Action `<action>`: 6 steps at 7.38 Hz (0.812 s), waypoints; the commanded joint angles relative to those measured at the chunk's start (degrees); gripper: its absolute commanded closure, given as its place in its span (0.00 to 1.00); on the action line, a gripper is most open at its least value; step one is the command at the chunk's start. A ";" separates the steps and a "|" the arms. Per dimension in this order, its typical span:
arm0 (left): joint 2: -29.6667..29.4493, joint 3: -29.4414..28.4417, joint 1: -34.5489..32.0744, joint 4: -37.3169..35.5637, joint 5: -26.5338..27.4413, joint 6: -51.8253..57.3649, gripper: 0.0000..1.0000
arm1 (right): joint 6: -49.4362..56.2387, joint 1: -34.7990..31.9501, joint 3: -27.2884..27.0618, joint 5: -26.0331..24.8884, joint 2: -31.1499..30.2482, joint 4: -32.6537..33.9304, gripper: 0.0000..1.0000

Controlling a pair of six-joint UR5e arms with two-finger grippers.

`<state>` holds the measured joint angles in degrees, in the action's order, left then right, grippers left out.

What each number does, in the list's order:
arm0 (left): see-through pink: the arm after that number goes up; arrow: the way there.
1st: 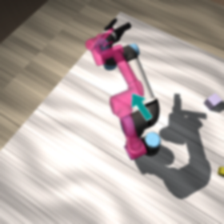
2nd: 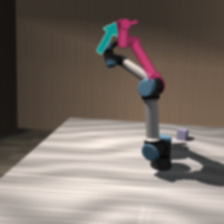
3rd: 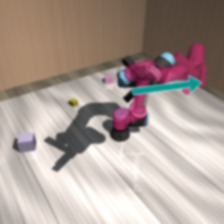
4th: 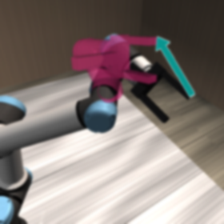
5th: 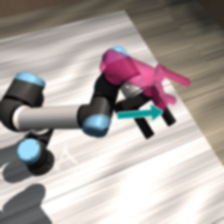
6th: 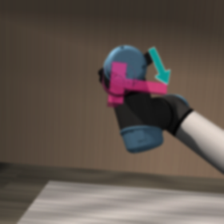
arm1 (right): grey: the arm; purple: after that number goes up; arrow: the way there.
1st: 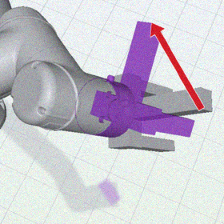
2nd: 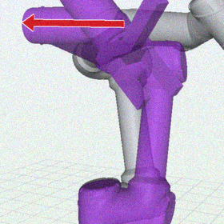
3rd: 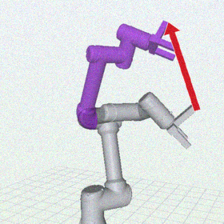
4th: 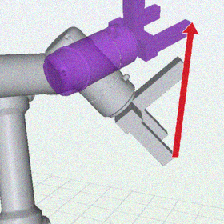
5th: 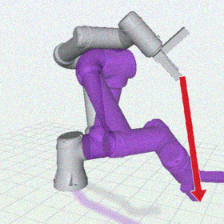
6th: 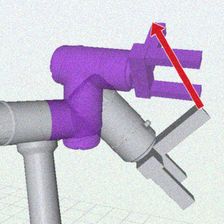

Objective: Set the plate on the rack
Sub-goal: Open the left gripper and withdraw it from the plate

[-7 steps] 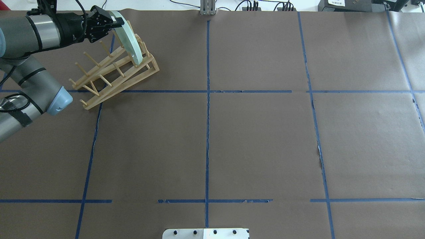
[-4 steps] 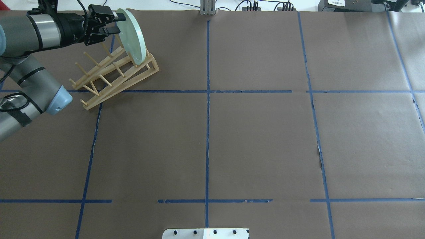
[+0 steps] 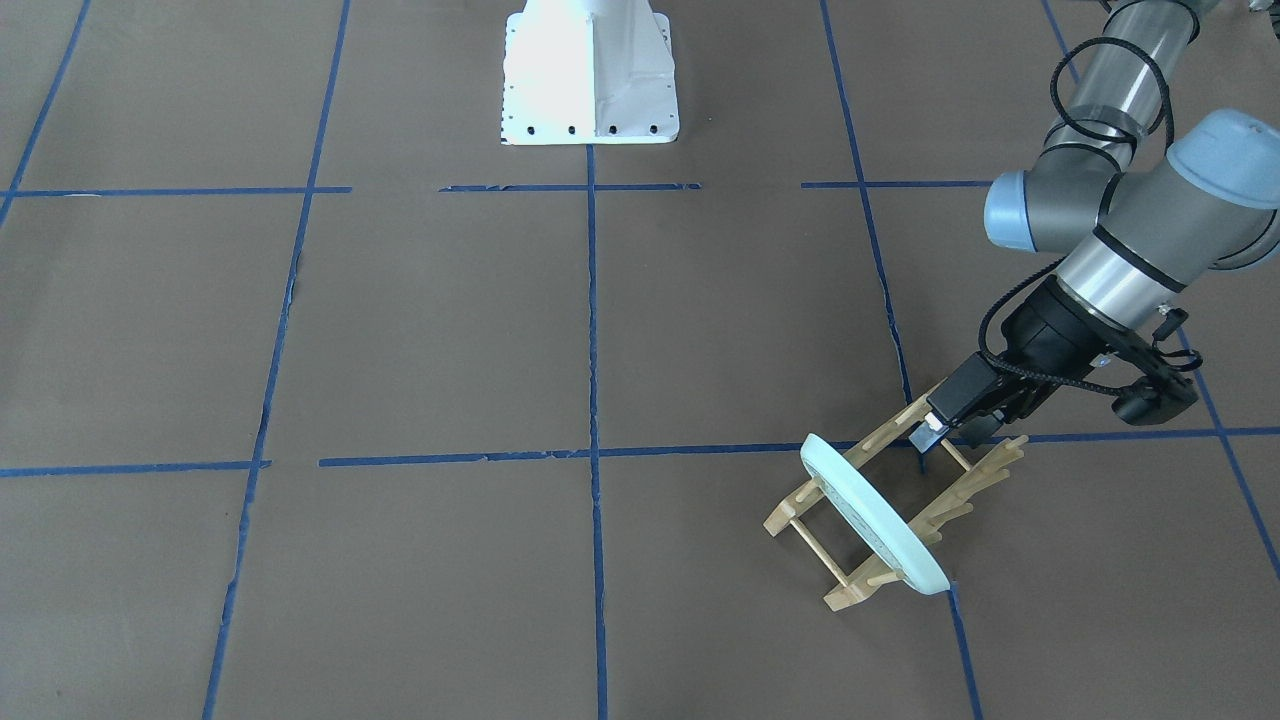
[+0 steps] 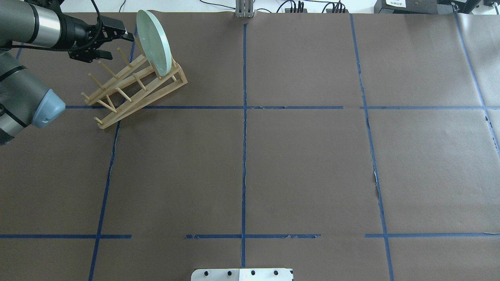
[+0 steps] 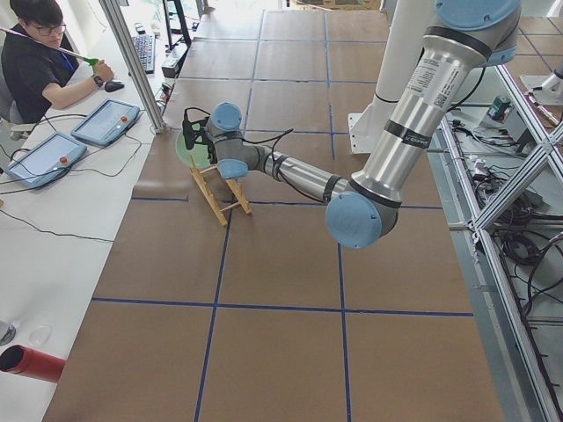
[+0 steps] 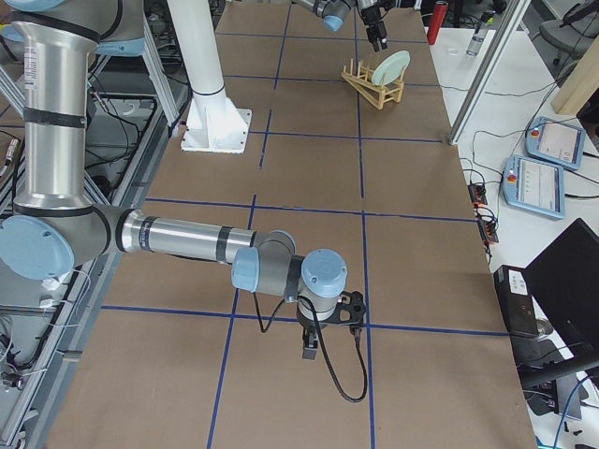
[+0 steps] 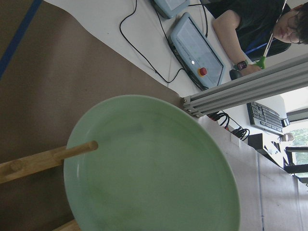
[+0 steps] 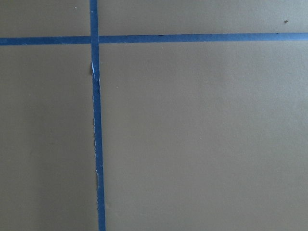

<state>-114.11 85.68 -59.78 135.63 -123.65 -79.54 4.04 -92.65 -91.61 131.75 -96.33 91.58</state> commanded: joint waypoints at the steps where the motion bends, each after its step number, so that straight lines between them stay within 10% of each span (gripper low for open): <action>1: 4.67 9.38 -1.21 -28.90 -0.37 23.70 0.00 | 0.00 -0.07 0.03 0.00 0.00 0.00 0.00; 6: 25.04 12.86 -22.71 -35.96 -8.54 79.38 0.00 | 0.00 0.01 0.03 0.00 0.00 0.00 0.00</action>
<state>-94.37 99.77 -76.72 99.97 -130.55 -11.66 4.04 -92.71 -91.61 131.75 -96.33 91.58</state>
